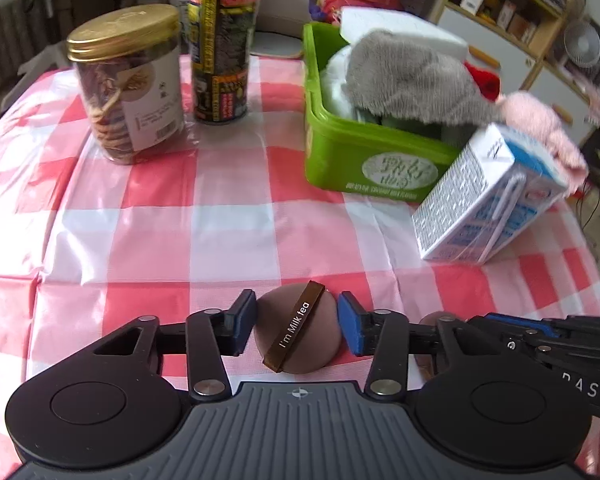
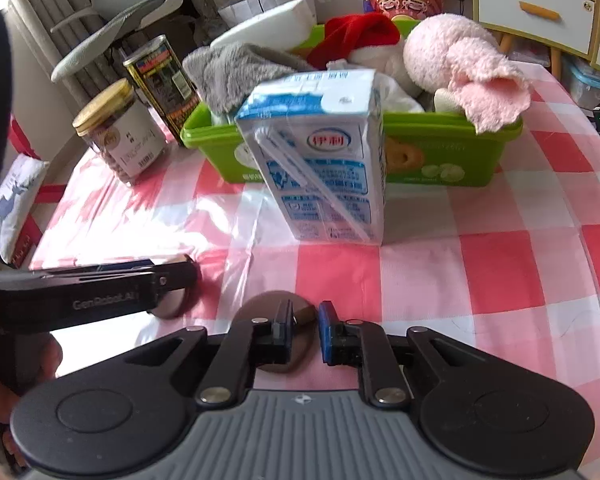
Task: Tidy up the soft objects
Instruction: 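Grasp one brown milk-tea puff with the left tool while the right tool grasps the other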
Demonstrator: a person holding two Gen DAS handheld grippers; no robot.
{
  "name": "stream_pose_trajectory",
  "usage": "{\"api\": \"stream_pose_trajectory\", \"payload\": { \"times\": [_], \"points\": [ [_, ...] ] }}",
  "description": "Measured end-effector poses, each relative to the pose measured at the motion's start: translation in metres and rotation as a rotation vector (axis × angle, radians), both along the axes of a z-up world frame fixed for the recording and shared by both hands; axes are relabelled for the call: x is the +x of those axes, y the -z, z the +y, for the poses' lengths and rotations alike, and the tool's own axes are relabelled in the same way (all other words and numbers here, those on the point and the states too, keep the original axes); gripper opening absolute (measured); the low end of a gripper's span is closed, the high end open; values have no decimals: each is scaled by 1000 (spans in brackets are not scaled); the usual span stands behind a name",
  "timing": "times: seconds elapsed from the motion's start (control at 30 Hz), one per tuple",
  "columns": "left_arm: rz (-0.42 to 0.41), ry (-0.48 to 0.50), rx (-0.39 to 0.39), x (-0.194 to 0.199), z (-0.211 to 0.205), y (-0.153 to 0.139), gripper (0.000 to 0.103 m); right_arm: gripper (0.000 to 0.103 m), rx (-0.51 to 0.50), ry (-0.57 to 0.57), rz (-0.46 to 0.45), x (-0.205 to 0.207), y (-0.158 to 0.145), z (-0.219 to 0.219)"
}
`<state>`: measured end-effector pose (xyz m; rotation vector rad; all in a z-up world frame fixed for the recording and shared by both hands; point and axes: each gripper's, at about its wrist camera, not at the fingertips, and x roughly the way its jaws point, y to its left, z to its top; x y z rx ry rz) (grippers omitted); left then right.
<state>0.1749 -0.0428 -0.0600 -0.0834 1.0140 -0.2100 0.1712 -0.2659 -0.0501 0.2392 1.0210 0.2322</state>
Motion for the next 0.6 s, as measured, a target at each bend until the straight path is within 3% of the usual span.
{"api": "stream_pose_trajectory", "payload": {
  "times": [0.1,0.27,0.4,0.5,0.6],
  "points": [
    [-17,11,-20,-4,3,-10,33,9,27,-1,-10,0,-4,-3],
    [-9,51,0,-8,-1,-7,42,11,20,-15,-22,0,-4,-3],
    [-18,93,65,-11,-10,-2,44,31,12,-47,-14,1,0,3],
    [-12,98,88,-11,-15,3,52,40,4,-79,-1,1,6,12],
    [-16,100,106,-11,-17,3,54,47,-32,-100,-34,-2,9,20]
  ]
}}
